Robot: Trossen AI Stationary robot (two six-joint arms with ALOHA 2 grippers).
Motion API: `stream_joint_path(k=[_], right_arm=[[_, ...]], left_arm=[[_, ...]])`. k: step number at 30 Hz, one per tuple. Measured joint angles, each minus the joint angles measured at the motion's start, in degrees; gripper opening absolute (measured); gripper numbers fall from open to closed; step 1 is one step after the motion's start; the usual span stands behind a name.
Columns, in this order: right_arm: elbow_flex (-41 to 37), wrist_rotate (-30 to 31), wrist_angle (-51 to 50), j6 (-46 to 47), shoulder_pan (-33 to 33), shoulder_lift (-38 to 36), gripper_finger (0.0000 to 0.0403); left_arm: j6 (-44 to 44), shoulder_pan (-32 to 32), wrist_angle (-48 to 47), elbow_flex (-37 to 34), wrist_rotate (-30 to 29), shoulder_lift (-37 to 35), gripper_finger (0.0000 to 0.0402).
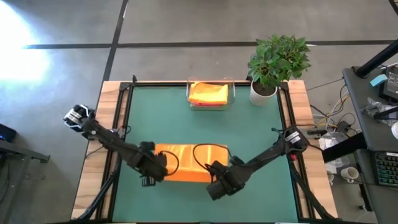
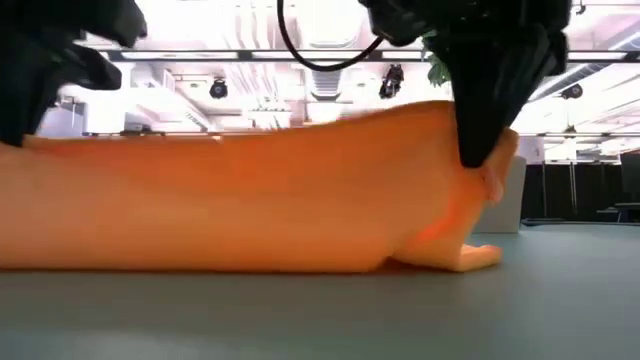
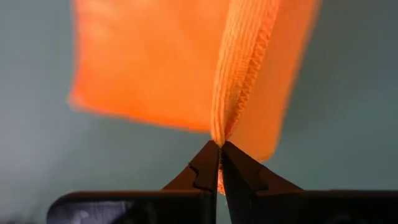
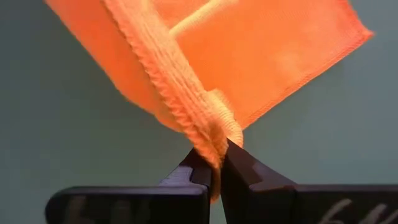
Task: Fold microfiber towels
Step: Fold the orange towel
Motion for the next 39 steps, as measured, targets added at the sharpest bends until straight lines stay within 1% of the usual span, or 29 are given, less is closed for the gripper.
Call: stream_joint_path(k=[3,5,9,14,18,21,25,30,33,35,36,39], right_arm=[[2.23,-1.01,-2.2,-1.21,-0.54,-0.15,0.0009],[4.6,-1.11,-3.94,-2.06,-0.49,-0.43,0.0009],[10.07,-1.83,-7.35,-3.88,-0.34,-0.54,0.0009],[16.8,-2.0,-11.89,-5.78,-0.24,-0.54,0.0009],[19.23,-3.03,-14.71,-7.99,-0.15,-0.54,0.0009],[18.7,-5.56,-15.5,-7.64,-0.6,-0.54,0.0009],[16.31,-8.37,-15.37,-4.85,-0.72,-0.3,0.0009],[14.74,-13.37,-12.67,-1.81,-0.01,0.13,0.0009],[14.28,-13.45,-11.41,-0.95,0.37,0.13,0.0009],[13.51,-12.3,-11.68,-0.86,0.33,0.13,0.0009],[12.9,-11.23,-11.89,-0.86,0.23,0.13,0.0009],[10.92,-8.44,-12.53,-1.92,-0.6,0.16,0.0009]], left_arm=[[-1.46,1.15,-6.9,0.87,-1.39,-0.25,0.0001],[-1.52,1.21,-9.36,1.26,-1.37,-1.19,0.0001],[-1.65,1.12,-10.43,2.18,-1.13,-4.79,0.0001],[-1.87,1.12,-10.5,5.62,-1.08,-10.48,0.0001],[-1.87,1.12,-10.23,6.76,-1.08,-13.53,0.0001],[-1.9,1.12,-10.2,6.71,-1.08,-13.92,0.0001],[-2.05,1.1,-10.05,6.7,-1.01,-12.03,0.0001],[-4.75,0.81,-9.62,6.65,3.12,-8.52,0.0001],[-4.84,0.01,-9.66,6.65,3.46,-6.77,0.0001],[-4.84,-0.01,-9.77,6.65,3.3,-5.85,0.0001],[-4.83,0.01,-9.91,6.63,2.72,-5.52,0.0001],[-4.88,0.49,-10.47,6.63,-1.58,-4.91,0.0001]])
